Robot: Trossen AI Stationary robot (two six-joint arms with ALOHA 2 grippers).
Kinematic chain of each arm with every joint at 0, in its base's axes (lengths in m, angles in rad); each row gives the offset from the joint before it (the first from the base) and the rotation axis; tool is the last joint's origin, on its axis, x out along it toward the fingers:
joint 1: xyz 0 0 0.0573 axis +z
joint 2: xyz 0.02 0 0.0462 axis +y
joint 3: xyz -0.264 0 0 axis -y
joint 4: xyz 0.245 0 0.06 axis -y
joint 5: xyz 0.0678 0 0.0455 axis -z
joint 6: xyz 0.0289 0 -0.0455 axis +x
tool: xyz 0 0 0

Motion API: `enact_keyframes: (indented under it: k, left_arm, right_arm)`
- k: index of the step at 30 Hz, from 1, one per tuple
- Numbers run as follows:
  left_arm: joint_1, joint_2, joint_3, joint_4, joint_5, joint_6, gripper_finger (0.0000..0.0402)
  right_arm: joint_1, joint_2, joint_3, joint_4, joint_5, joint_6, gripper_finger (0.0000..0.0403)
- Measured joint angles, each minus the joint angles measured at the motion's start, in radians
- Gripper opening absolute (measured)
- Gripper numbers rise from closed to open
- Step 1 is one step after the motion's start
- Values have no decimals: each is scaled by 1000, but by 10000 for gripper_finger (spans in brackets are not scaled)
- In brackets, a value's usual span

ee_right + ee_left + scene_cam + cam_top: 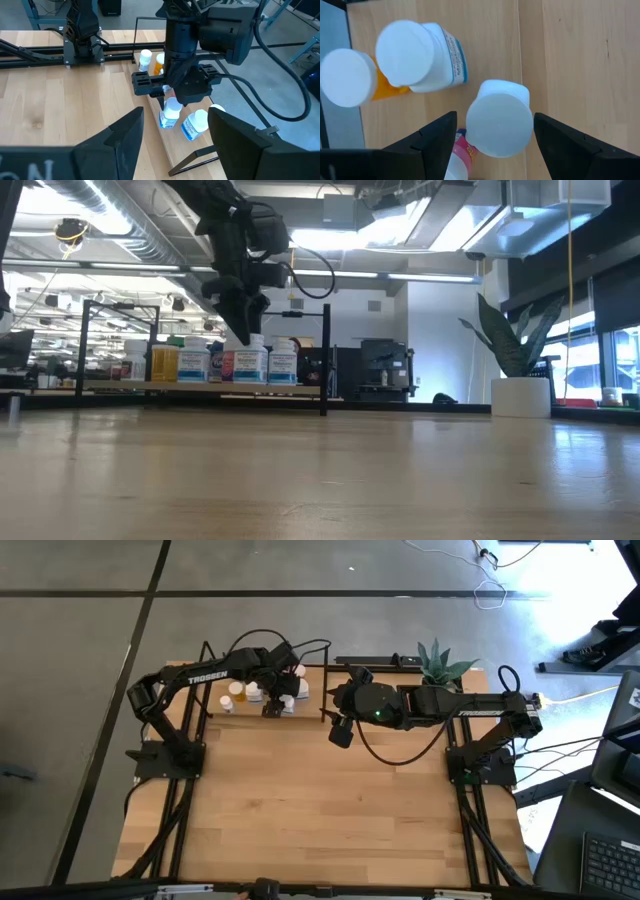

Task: Pick and place medicine bottles onto shelf by color
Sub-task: Adjust the white pill bottle on the shelf

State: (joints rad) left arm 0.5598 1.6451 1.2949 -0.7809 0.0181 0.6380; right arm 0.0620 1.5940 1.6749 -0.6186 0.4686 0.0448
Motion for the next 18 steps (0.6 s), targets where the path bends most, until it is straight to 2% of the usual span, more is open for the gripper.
enact_keyframes:
  k: [18]
  left_arm:
    - [-5,0,0,27,-6,1,251]
  right_arm:
    - [0,0,0,0,0,0,223]
